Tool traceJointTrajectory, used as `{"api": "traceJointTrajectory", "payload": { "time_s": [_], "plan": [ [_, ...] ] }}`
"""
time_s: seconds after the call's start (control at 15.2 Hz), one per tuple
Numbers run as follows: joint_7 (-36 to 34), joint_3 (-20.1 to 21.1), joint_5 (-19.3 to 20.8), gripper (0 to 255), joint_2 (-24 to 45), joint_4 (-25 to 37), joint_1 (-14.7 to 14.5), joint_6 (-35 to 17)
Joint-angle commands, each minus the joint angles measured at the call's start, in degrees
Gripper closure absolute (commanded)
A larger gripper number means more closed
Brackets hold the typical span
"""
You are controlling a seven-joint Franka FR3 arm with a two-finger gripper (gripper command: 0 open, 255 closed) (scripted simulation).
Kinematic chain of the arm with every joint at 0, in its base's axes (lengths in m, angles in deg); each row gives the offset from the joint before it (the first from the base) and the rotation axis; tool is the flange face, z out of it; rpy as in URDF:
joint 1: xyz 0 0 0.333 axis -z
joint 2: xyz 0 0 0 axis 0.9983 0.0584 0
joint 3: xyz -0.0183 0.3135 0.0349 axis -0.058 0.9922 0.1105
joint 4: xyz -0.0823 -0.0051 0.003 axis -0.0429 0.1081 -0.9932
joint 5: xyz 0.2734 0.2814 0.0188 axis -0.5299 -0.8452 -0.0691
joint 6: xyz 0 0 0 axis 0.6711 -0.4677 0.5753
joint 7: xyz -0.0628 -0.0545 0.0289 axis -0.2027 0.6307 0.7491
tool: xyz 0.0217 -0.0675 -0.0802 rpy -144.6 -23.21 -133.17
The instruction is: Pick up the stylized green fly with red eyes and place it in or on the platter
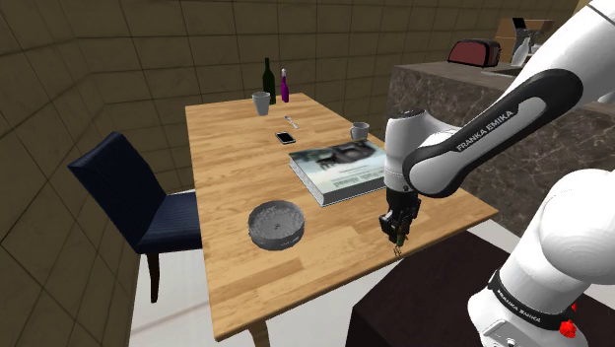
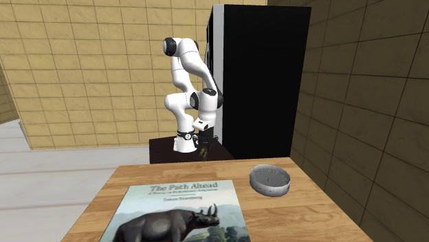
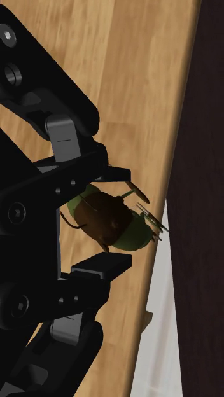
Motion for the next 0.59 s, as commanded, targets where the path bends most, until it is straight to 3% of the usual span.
{"api": "traceJointTrajectory", "payload": {
  "time_s": [0.0,0.53],
  "plan": [
    [0.01,-0.01,0.01,255,0.02,-0.02,0.01,-0.03],
    [0.54,-0.53,-0.31,255,-7.8,2.02,-0.39,9.82]
  ]
}}
